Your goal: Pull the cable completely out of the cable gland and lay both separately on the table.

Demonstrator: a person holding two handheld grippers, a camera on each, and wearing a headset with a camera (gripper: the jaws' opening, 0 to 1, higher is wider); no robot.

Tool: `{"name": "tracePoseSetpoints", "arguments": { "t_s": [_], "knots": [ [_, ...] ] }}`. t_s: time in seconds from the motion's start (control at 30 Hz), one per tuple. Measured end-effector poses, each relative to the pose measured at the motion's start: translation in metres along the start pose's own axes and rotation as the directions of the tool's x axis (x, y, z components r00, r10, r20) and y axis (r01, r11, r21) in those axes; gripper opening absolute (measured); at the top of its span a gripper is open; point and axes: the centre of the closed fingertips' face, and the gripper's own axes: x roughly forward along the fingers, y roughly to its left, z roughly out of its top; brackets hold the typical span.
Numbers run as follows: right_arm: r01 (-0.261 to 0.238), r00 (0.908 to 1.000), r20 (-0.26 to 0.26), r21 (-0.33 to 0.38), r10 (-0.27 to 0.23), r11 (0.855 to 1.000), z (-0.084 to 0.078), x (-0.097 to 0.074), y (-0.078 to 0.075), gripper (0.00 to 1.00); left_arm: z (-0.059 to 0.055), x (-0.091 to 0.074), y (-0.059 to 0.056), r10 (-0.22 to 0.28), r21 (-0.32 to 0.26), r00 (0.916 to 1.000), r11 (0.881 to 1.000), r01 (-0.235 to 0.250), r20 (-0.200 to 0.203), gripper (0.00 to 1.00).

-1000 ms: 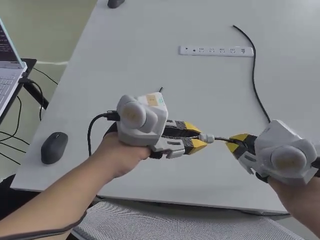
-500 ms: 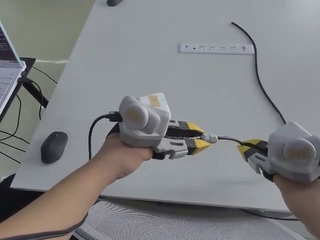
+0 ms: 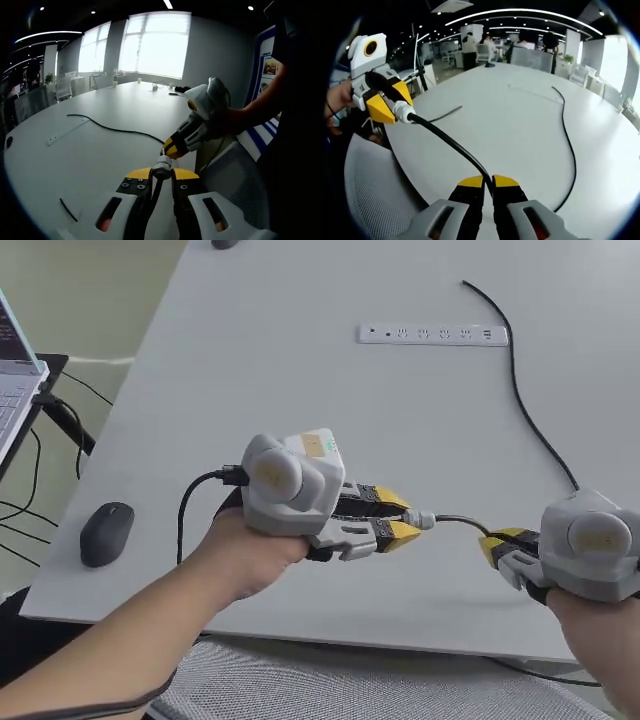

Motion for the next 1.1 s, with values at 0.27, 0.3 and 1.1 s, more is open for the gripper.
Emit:
{"name": "tracePoseSetpoints", "arguments": {
  "t_s": [0.27,0.3,1.1],
  "knots": [
    [-0.001,0.9997,0.022,-0.067,0.002,0.998,0.003,-0.008,0.005,0.01,-0.002,-0.003,0.003,0.009,-0.01,0.9999,1.0,-0.009,-0.005,0.15],
    [0.003,0.9997,0.026,-0.07,-0.001,0.998,0.003,-0.009,0.005,0.01,-0.002,-0.004,0.003,0.01,-0.01,0.9999,1.0,-0.01,-0.005,0.15],
    [0.018,0.9953,0.096,-0.299,0.011,0.954,0.032,-0.036,0.029,0.13,0.0,-0.008,0.001,0.024,-0.017,0.9997,1.0,-0.024,0.005,0.15]
  ]
}}
